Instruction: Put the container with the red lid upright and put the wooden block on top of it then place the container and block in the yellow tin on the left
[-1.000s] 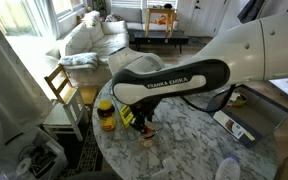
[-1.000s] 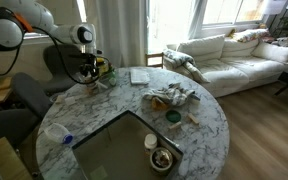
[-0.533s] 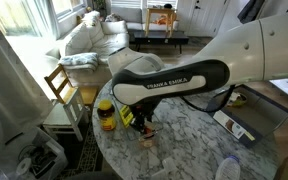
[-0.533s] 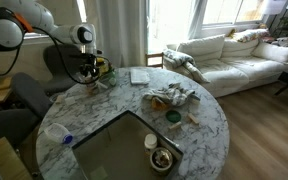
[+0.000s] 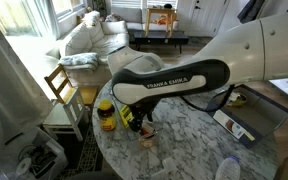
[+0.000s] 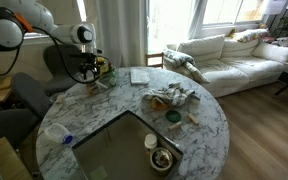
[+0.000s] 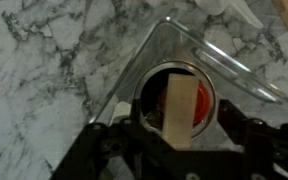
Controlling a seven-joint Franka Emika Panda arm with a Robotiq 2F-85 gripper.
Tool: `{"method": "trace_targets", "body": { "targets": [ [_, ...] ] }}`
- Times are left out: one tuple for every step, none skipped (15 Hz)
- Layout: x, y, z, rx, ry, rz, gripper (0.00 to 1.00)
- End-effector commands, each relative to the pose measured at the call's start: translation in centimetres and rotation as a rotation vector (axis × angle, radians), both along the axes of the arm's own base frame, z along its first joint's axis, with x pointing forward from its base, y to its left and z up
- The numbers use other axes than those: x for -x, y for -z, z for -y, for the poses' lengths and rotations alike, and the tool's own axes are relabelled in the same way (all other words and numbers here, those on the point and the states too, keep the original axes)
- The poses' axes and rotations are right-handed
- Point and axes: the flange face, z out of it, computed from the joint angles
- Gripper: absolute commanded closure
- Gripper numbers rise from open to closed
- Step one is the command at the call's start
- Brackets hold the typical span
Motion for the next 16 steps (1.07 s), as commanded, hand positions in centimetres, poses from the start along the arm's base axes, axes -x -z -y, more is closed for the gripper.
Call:
{"method": "trace_targets", "body": {
  "targets": [
    [-0.5,-0.1,0.0,0.01,-0.026,0.017,0.0],
    [-0.6,-0.2,0.0,0.011,-0.026,0.021,0.0],
    [-0.6,-0.4,0.0,0.013,-0.024,0.027,0.0],
    [-0.7,-0.5,0.0,0.001,-0.016,0.035,0.0],
    [-0.8,-0.7,-0.1,-0.014,-0.01,0.041,0.0],
    [-1.0,-0.7,-0.2,-0.029,-0.006,0.055,0.0],
    [-1.0,-0.8,-0.3,-0.035,0.003,0.063,0.0],
    [-1.2,-0.7,-0.4,-0.052,0.0,0.078,0.0],
    [0.2,-5.2,0.8,-0.066,-0.016,0.087,0.0],
    [0.4,-6.0,0.9,-0.068,-0.012,0.094,0.0],
    [0.6,-7.5,1.2,-0.071,-0.018,0.112,0.0],
    [0.6,-8.9,1.0,-0.072,-0.013,0.128,0.0],
    [0.9,-10.6,1.3,-0.079,-0.008,0.147,0.0],
    [1.2,-12.1,1.5,-0.087,-0.001,0.165,0.0],
    [1.7,-13.4,1.7,-0.106,-0.001,0.181,0.0],
    [2.3,-14.7,2.0,-0.129,0.0,0.198,0.0]
  ]
}}
